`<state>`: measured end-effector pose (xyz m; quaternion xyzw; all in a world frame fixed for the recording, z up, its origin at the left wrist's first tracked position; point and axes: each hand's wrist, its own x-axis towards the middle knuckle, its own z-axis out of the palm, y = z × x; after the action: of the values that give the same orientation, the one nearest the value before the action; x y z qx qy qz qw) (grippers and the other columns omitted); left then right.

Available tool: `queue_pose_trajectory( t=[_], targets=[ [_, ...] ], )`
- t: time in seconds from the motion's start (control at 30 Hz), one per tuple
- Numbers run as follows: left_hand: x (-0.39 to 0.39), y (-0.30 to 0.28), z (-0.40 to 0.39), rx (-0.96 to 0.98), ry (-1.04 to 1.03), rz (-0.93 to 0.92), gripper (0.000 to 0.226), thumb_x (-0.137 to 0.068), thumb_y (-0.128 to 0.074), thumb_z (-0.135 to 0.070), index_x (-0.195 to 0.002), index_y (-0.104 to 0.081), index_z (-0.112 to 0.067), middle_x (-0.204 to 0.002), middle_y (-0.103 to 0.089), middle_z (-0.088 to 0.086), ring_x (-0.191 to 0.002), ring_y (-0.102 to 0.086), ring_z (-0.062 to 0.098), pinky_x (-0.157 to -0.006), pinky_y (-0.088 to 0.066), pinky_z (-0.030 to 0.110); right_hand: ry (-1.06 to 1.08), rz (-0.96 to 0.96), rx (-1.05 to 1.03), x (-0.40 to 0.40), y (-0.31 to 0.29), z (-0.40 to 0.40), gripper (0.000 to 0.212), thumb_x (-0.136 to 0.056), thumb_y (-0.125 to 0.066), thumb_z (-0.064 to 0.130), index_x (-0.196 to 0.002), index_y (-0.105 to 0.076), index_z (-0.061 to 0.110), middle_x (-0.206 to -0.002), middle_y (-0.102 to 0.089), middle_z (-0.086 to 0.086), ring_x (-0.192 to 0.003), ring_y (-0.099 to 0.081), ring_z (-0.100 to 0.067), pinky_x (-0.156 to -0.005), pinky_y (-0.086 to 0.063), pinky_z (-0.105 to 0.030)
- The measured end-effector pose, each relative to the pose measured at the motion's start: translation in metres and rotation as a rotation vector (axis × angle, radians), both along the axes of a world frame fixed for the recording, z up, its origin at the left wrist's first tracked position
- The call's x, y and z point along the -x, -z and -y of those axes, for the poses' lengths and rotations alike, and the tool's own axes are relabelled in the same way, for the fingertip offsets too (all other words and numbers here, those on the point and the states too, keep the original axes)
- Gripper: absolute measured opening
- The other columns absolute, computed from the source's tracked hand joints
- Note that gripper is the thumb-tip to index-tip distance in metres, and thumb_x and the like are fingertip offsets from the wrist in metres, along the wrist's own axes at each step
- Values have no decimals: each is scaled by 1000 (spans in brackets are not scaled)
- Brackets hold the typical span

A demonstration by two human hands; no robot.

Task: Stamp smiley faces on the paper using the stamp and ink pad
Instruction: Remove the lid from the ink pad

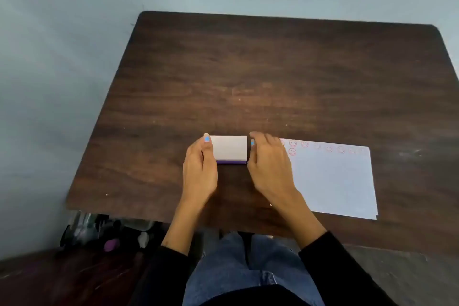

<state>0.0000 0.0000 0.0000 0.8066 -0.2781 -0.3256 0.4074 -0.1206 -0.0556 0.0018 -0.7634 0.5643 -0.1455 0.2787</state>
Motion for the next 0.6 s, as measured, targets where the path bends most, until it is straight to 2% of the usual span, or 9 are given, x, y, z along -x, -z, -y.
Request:
queue_pose_trajectory(
  t=[0.07,0.17,0.33,0.6],
  targets=[
    [-2,8,1,-30,37,62,46,-101,-28,-40,-130,-51,-14,-133,-53,6,-125,-44,19,-114,-29,42,-25,-121,32,-4,9,-1,34,-92,-47,11,-126,-50,7,-121,-60,-16,-110,-51,-30,-94,-39,-38],
    [-3,20,2,-73,77,96,48,-101,-25,-36,-132,-49,-8,-137,-51,12,-133,-39,27,-116,-22,50,-64,-234,28,-8,20,-3,36,-90,-47,12,-126,-49,5,-120,-60,-16,-113,-49,-31,-98,-36,-39],
    [-3,23,7,-130,85,174,52,-100,-22,-37,-135,-45,-7,-138,-52,12,-135,-37,26,-119,-6,47,-56,-276,54,-14,25,-1,38,-90,-47,12,-126,-50,1,-124,-60,-19,-122,-46,-34,-111,-26,-42],
    [4,19,7,-131,32,132,51,-101,-23,-38,-144,-33,-14,-143,-47,3,-139,-30,20,-117,5,44,3,-209,68,-19,26,0,35,-89,-52,13,-120,-56,-2,-117,-65,-20,-121,-48,-34,-111,-27,-42]
  ],
)
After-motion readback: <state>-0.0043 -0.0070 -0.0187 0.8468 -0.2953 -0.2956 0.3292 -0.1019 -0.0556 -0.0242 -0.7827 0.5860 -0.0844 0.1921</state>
